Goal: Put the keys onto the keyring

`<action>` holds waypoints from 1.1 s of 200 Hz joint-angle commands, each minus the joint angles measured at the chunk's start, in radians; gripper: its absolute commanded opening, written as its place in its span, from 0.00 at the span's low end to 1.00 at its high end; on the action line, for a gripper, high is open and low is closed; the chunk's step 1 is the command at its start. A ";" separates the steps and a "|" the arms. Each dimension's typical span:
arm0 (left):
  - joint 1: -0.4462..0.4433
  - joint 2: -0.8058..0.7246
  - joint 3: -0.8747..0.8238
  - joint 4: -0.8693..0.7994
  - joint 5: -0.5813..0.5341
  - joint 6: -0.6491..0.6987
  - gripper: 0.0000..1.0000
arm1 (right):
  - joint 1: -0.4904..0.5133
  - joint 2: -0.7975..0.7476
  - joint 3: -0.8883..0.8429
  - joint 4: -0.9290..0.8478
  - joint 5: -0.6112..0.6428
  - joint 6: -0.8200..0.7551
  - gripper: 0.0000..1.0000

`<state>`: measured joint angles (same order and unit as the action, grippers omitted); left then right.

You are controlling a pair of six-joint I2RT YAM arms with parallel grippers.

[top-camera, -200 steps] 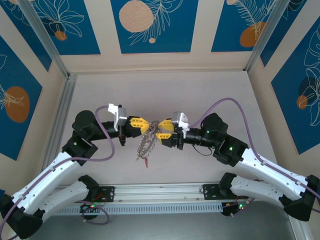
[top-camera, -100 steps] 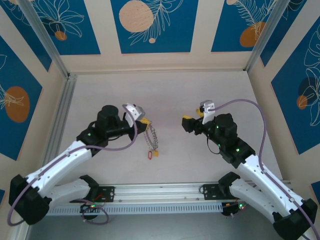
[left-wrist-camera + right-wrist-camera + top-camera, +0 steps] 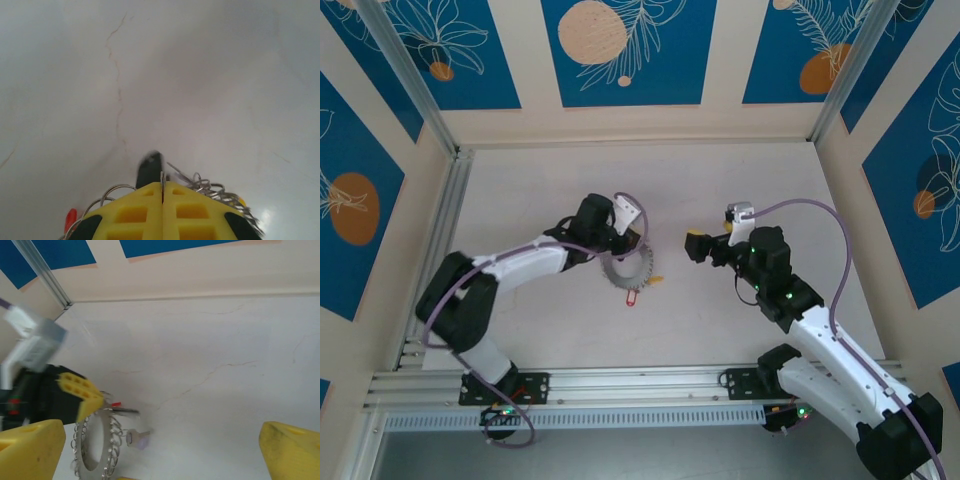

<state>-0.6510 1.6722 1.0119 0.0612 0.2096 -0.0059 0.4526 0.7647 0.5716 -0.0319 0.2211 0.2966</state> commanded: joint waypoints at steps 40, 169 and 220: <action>0.000 0.288 0.221 0.031 -0.073 -0.060 0.01 | -0.037 -0.134 -0.064 0.029 0.067 -0.007 0.99; 0.071 -0.541 -0.270 -0.159 -0.433 -0.126 1.00 | -0.244 0.089 -0.231 0.395 -0.072 -0.152 0.99; 0.170 -0.641 -0.423 -0.048 -0.798 -0.103 1.00 | -0.287 0.416 -0.257 0.701 -0.083 -0.263 0.99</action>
<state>-0.5415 1.0199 0.6373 -0.0422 -0.3523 -0.1215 0.1829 1.0714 0.3233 0.4271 0.1558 0.1066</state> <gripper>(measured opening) 0.998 0.993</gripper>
